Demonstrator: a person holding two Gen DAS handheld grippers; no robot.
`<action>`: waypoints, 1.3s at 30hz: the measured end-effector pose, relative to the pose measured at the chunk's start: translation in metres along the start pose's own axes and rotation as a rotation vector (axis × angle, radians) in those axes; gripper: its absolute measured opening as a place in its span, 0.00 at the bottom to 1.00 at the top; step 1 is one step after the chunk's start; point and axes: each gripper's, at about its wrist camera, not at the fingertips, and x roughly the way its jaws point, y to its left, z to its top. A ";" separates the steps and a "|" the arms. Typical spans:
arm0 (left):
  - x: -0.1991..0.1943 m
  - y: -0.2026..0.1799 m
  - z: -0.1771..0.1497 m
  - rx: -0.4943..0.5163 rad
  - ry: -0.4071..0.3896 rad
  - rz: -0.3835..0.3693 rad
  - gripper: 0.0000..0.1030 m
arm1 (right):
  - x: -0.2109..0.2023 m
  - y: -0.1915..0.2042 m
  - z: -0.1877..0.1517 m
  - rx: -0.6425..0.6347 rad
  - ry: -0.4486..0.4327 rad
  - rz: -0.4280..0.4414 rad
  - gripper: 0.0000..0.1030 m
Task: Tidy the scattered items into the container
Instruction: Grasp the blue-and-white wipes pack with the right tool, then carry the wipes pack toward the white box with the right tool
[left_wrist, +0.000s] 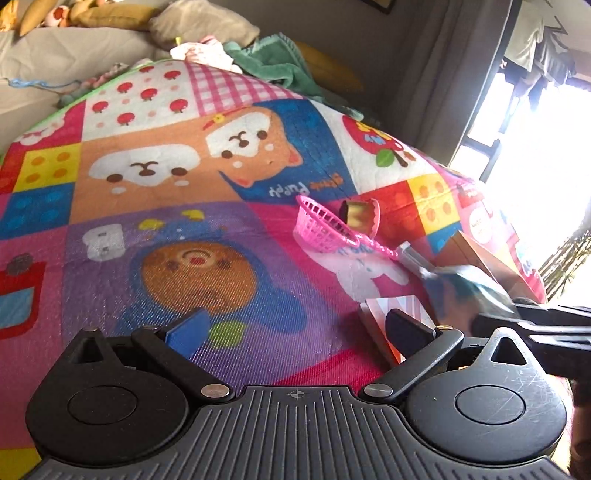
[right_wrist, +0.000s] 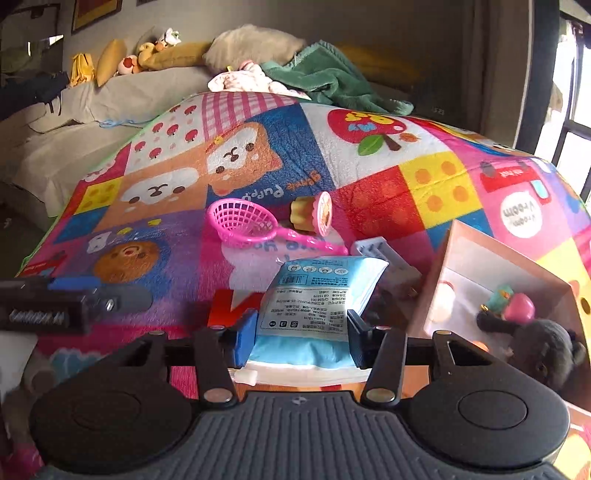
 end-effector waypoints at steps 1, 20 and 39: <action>0.000 0.000 0.000 0.003 0.002 0.003 1.00 | -0.017 -0.006 -0.010 0.015 -0.006 -0.004 0.48; 0.058 -0.131 -0.015 0.322 0.249 -0.017 1.00 | -0.090 -0.097 -0.134 0.358 -0.093 -0.320 0.97; 0.079 -0.147 -0.023 0.479 0.218 0.068 1.00 | -0.070 -0.087 -0.166 0.361 -0.102 -0.354 1.00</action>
